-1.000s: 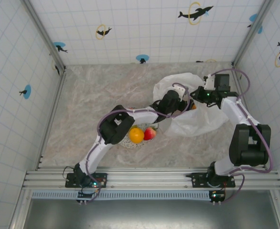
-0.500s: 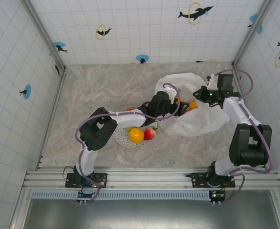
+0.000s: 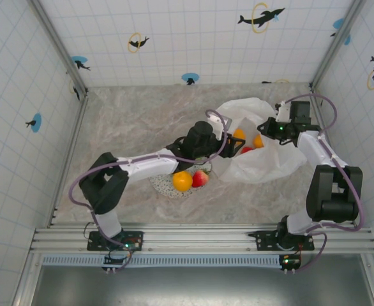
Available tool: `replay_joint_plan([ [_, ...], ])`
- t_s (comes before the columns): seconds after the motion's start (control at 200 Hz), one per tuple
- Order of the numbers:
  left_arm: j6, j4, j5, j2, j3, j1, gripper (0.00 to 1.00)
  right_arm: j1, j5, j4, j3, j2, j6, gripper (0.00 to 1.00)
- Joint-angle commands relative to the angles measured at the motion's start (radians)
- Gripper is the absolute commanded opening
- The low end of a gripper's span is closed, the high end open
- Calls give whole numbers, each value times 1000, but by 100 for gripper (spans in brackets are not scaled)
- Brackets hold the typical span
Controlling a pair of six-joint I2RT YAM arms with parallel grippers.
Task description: Place the fruits into the plastic bag
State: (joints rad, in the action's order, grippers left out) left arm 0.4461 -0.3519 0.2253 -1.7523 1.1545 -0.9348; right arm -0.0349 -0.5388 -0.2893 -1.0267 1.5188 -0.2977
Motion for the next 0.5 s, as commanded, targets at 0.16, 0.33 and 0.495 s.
replay_joint_plan([
  [0.16,59,237,-168,370,-295,8,74,-10,-2,2,15,6,31,0],
  [0.33,114,454,-395,580,-421,41,81,-8,-15,6,7,23,28,0],
  [0.495,133,603,-413,607,-421,83,86,-5,-16,1,1,22,26,0],
])
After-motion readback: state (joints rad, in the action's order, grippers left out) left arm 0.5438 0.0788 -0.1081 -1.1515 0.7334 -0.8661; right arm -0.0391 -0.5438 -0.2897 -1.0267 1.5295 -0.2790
